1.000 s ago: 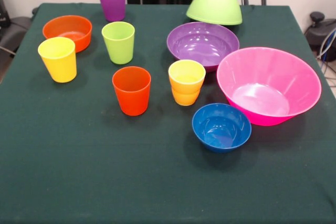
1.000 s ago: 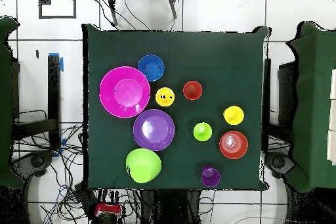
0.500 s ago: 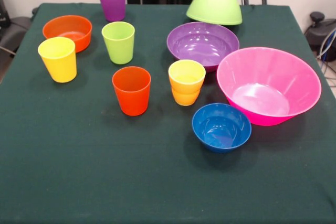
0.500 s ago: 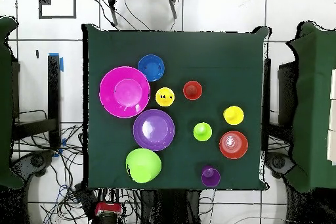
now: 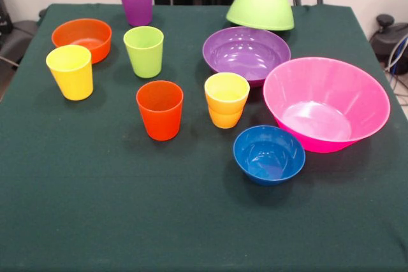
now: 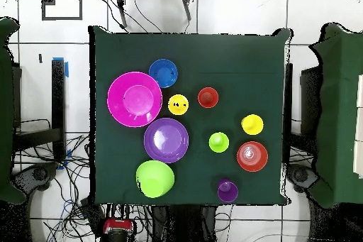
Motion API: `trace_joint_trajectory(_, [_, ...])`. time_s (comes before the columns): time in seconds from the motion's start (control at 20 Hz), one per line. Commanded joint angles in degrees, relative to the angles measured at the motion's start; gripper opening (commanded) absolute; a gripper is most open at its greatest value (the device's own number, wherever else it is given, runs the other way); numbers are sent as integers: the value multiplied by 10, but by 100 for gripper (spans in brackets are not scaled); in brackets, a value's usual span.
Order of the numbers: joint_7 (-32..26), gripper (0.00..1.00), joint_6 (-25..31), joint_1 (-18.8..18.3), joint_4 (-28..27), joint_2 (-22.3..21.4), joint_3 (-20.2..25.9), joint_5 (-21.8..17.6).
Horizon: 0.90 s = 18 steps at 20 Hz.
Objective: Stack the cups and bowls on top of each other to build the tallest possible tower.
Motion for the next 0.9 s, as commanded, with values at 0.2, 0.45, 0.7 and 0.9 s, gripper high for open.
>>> trace_joint_trajectory(0.2, [52, 100, 87, -16, 119, 108, 39, -71])
trace_joint_trajectory(0.45, [56, 100, 84, -17, 127, 110, 47, -76])
trace_joint_trajectory(0.7, [46, 100, 85, -23, 132, 118, 47, -85])
trace_joint_trajectory(0.9, [45, 100, 78, -32, 124, 131, 45, -98])
